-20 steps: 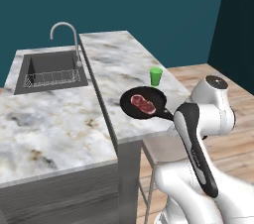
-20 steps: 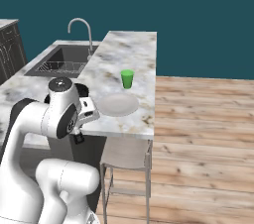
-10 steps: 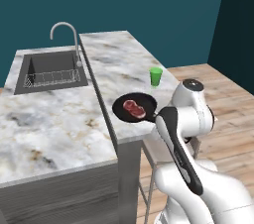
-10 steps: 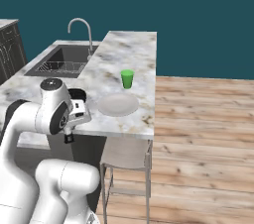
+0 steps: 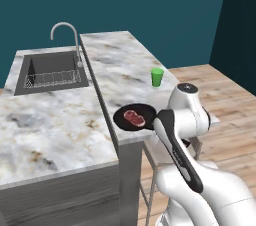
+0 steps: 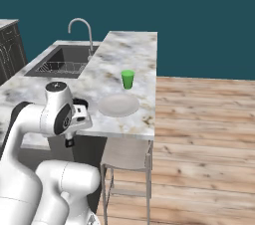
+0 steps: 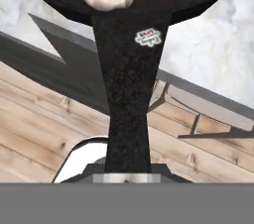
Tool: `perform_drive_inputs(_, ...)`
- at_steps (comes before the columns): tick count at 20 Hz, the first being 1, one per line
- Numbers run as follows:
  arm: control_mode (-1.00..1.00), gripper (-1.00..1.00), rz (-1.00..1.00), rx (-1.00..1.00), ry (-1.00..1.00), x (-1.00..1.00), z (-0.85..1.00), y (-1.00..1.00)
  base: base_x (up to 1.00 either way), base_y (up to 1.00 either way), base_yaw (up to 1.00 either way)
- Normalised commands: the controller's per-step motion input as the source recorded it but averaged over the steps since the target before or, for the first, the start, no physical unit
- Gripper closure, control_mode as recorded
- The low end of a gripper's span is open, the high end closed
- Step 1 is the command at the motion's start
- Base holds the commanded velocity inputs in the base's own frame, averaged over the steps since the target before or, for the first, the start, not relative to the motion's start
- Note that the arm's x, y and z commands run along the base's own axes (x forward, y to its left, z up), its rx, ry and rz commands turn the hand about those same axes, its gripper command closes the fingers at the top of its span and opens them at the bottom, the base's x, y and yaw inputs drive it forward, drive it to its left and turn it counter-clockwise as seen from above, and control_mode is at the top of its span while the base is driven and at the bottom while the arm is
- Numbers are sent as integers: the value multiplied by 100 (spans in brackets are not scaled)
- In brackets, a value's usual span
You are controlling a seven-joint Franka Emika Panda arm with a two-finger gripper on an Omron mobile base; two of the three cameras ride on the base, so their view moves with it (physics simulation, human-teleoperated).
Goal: Pick up the pan with the steak in it and place it on the dining table. Then place the steak on the plate.
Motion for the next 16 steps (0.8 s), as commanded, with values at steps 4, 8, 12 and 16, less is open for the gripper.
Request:
perform_drive_inputs(4,-100,100,-1,0,10,12,-39,10,0,0,0)
perform_drive_inputs(8,-100,100,-3,0,7,25,-26,19,0,0,0)
perform_drive_inputs(12,-100,100,-4,0,7,30,-13,18,0,0,0)
perform_drive_inputs(16,-100,100,-3,0,9,37,-10,9,0,0,0)
